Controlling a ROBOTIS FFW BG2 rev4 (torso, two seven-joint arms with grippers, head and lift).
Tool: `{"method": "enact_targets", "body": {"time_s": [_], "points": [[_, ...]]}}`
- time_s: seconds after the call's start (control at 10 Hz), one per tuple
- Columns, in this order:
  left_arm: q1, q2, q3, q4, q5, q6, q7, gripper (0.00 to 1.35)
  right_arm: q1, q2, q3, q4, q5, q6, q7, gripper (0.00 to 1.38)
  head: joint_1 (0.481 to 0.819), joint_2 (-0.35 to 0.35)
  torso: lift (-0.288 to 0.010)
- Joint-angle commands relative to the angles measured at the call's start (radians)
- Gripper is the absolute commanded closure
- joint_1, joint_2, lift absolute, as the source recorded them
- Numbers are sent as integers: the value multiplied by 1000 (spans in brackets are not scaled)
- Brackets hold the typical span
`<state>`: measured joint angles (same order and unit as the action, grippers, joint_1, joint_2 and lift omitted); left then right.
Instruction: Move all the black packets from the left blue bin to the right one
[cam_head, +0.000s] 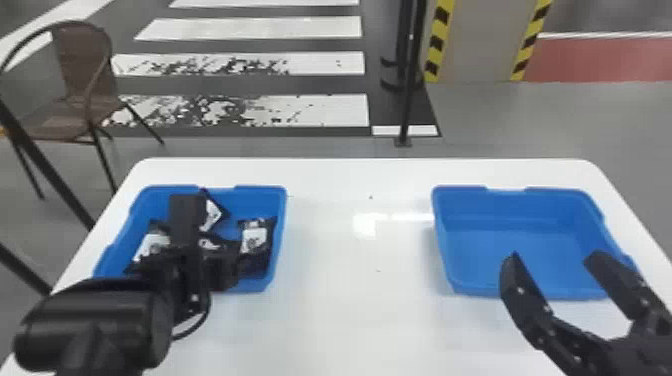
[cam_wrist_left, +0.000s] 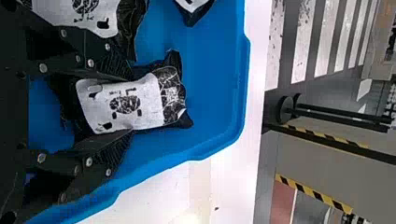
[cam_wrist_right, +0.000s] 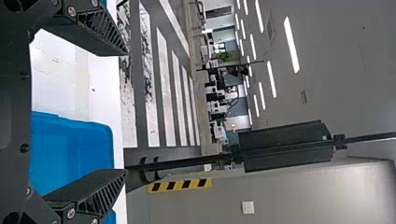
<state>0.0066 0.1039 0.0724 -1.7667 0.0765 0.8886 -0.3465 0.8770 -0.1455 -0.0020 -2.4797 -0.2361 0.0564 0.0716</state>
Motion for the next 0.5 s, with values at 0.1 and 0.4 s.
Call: {"method": "enact_targets", "body": {"time_s": [0.1, 0.4], "points": [[23, -3, 7, 1, 3, -91, -3, 1191, 2, 0, 0, 2, -1, 0, 0, 127, 695, 39, -140], [92, -4, 57, -48, 3, -140, -28, 1205, -3, 0, 0, 2, -9, 0, 14, 127, 695, 47, -140]]}}
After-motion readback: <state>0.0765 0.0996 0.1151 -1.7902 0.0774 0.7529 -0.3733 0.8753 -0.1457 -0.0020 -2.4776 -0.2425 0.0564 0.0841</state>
